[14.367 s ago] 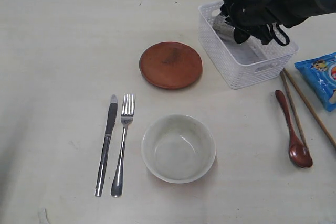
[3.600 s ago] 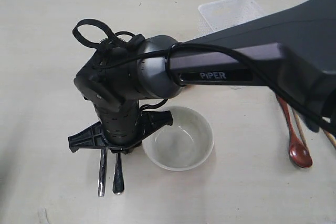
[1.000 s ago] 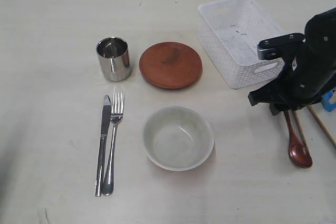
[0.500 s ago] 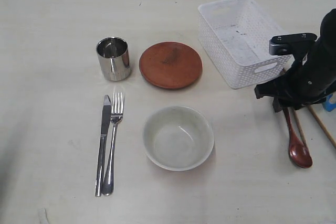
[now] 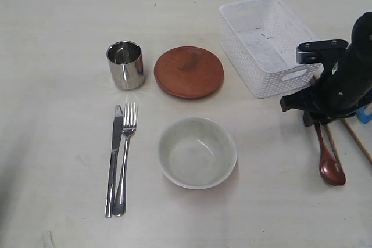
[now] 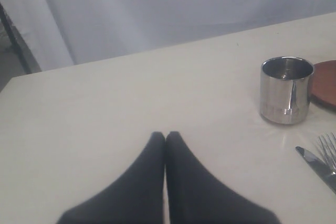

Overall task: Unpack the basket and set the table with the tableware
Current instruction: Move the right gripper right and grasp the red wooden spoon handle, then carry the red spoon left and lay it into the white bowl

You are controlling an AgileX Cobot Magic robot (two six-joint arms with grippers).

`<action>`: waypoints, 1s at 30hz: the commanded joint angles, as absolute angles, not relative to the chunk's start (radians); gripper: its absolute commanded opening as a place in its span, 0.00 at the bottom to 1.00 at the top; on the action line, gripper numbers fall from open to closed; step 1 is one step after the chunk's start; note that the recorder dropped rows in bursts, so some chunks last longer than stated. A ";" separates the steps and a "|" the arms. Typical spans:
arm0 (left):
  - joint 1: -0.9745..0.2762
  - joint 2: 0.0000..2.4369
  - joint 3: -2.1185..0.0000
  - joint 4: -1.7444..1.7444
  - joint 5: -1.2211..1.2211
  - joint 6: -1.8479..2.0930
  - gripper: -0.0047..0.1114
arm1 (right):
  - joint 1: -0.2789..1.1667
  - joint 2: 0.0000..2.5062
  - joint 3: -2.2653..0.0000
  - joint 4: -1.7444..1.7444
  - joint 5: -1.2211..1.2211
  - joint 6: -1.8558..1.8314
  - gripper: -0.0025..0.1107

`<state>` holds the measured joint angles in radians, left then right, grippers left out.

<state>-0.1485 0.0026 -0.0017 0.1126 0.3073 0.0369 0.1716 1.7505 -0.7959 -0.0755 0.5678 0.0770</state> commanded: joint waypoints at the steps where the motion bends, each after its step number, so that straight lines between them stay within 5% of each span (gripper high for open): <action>1: -0.143 0.000 0.000 0.100 0.299 0.033 0.04 | 0.165 1.776 -0.802 -0.096 0.585 0.067 0.36; 17: -0.143 0.000 0.000 0.100 0.299 0.033 0.04 | 0.165 1.841 -0.802 -0.066 0.605 0.063 0.35; 24: -0.143 0.000 0.000 0.100 0.299 0.033 0.04 | 0.165 1.811 -0.802 -0.072 0.647 0.063 0.02; 30: -0.143 0.000 0.000 0.100 0.299 0.033 0.04 | 0.165 1.740 -0.802 -0.063 0.694 0.063 0.02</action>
<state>-0.1485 0.0026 -0.0017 0.1126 0.3073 0.0369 0.1710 1.7803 -0.8045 -0.0607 0.6664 0.0734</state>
